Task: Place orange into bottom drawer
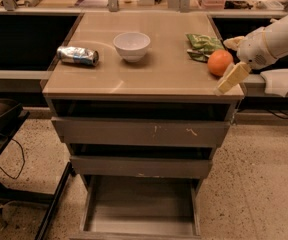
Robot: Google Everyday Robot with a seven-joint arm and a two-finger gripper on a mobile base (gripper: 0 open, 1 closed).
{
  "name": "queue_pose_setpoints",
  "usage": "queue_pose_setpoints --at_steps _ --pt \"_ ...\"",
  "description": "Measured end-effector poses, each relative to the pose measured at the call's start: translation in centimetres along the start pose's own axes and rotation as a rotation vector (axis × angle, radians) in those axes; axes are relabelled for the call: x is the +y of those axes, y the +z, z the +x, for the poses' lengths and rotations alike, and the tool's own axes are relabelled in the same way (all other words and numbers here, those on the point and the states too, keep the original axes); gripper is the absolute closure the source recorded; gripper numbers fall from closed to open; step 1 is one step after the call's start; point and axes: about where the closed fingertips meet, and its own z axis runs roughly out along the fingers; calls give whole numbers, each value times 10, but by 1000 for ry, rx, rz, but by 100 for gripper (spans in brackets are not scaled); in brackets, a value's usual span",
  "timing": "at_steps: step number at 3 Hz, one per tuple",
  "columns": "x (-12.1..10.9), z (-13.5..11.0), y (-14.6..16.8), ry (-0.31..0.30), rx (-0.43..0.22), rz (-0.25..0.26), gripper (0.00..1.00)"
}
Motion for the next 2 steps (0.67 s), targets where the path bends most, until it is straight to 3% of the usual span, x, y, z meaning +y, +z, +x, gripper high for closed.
queue_pose_setpoints --at_steps 1,2 --pt "-19 -4 4 15 -9 20 0" --pt "-19 -4 4 15 -9 20 0"
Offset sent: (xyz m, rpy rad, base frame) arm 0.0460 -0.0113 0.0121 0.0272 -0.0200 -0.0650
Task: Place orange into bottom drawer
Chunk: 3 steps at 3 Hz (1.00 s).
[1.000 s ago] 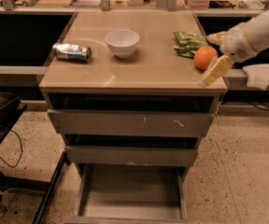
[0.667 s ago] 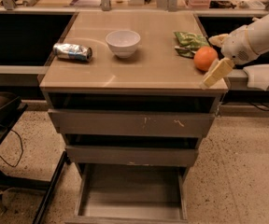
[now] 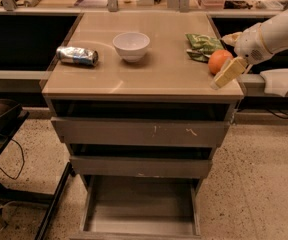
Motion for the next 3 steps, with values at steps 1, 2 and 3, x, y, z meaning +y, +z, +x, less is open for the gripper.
queue_pose_setpoints --at_steps 1,2,3 --pt "-15 11 6 12 9 3 0" --pt "-38 31 21 35 19 -11 0" --pt "-53 25 10 22 6 27 10"
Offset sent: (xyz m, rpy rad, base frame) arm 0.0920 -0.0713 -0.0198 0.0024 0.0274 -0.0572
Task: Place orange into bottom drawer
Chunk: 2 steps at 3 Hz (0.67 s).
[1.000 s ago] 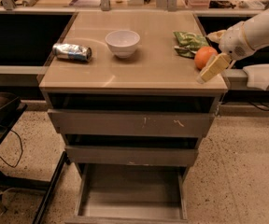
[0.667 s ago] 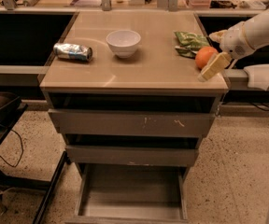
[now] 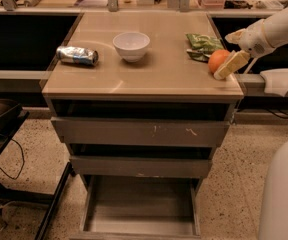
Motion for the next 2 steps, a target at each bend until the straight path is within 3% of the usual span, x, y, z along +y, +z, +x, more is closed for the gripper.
queue_pose_setpoints --at_steps 2 --pt "0 0 0 0 0 0 52"
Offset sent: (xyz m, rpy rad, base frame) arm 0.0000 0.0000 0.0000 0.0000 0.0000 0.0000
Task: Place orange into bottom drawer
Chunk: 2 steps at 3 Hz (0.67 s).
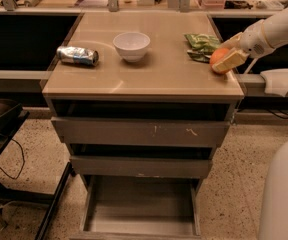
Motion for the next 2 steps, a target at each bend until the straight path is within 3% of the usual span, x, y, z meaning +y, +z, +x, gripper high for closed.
queue_pose_setpoints --at_steps 1,2 --pt "0 0 0 0 0 0 75" --pt "4 -11 -18 -17 5 31 98"
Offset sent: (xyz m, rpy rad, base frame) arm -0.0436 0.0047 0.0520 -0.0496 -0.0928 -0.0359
